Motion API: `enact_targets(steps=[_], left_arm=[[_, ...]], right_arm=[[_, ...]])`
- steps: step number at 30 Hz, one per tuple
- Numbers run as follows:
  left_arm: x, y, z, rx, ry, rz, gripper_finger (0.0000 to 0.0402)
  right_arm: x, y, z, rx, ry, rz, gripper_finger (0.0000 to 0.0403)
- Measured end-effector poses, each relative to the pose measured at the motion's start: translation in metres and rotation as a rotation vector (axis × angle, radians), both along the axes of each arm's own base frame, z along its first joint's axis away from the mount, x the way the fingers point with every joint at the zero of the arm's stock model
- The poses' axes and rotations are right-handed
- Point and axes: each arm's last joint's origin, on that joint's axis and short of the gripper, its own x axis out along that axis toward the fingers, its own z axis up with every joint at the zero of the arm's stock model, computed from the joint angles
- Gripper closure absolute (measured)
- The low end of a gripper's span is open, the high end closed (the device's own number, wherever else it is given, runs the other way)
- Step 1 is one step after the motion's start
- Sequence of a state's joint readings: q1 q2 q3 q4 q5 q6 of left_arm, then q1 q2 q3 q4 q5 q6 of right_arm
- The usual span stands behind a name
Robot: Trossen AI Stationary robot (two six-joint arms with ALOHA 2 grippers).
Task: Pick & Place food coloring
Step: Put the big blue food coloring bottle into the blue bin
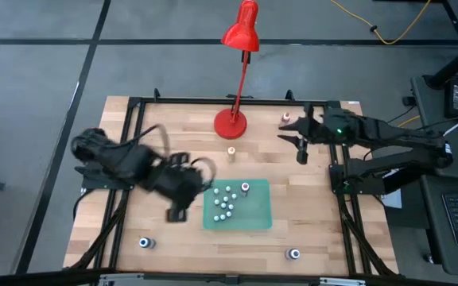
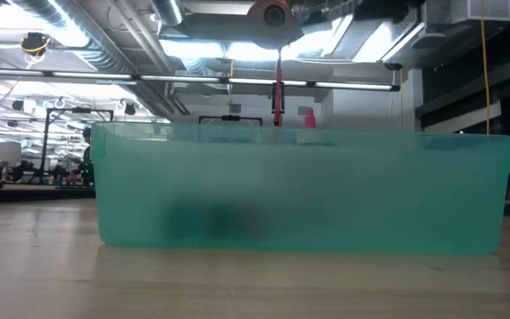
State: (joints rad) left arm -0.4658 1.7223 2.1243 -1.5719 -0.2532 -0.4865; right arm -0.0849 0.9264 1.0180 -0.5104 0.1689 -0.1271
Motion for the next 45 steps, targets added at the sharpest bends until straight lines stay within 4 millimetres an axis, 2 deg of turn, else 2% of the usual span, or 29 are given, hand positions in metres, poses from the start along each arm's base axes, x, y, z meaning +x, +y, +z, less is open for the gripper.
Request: enact_targets(steps=[3,7,13,16,22,28,35,45], left_arm=[[-0.029,-0.024,-0.011,-0.013,0.019,0.034,0.0204],[-0.059,-0.054,-0.038,-0.038,0.090,0.104,0.0204],[-0.083,-0.083,-0.077,-0.043,0.157,0.230,0.0204],[-0.087,-0.090,-0.091,-0.061,0.160,0.303,0.0203],[-0.092,-0.096,-0.106,-0.100,0.165,0.417,0.0199],[-0.098,-0.098,-0.117,-0.143,0.292,0.481,0.0156],[-0.108,-0.112,-0.135,-0.215,0.294,0.567,0.0092],[-0.122,-0.118,-0.179,-0.233,0.329,0.662,0.0075]], right_arm=[[-0.009,0.011,0.006,-0.002,-0.041,0.009,0.0304],[-0.014,0.022,0.010,0.017,-0.071,0.060,0.0314],[-0.013,0.029,0.009,-0.004,-0.061,0.107,0.0315],[-0.011,0.029,0.008,-0.005,-0.054,0.107,0.0315],[-0.010,0.029,0.008,-0.014,-0.050,0.111,0.0316],[-0.010,0.029,0.008,-0.057,-0.040,0.129,0.0316],[-0.010,0.029,0.007,-0.117,-0.026,0.168,0.0316],[-0.010,0.029,0.007,-0.162,-0.016,0.195,0.0316]])
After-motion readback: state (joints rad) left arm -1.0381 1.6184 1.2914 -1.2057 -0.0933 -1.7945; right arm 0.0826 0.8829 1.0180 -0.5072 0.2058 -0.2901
